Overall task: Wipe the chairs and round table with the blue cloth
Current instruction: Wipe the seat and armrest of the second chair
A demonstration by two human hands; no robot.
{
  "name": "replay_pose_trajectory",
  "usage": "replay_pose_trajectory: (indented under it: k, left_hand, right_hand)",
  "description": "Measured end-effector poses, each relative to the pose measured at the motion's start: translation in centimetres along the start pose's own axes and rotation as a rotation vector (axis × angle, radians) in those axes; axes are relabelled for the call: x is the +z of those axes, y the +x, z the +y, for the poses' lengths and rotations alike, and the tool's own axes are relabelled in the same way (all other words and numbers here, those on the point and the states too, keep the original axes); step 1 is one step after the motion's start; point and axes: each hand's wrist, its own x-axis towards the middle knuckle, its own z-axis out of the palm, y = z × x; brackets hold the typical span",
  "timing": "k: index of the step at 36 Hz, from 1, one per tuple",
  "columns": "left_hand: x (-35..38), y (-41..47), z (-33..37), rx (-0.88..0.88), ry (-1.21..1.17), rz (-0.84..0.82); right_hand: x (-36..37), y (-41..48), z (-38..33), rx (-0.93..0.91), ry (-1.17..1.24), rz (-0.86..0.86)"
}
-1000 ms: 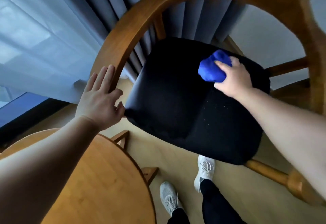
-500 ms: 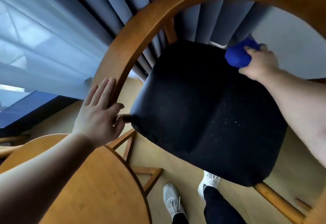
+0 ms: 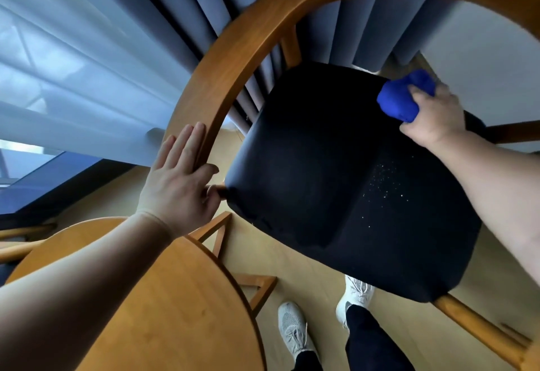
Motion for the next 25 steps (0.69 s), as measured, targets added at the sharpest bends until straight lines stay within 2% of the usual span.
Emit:
replay_pose_trajectory:
  k: [8,25]
  left_hand:
    - [0.1,-0.5,0.2,0.008,-0.002,0.006]
    - [0.4,-0.6,0.2,0.016,-0.013,0.066]
  right_hand:
    - [2.3,-5.9,-0.7,-0.009,0.028,0.035]
    - [6.2,-15.7,-2.8,0.037,0.021,-0.029]
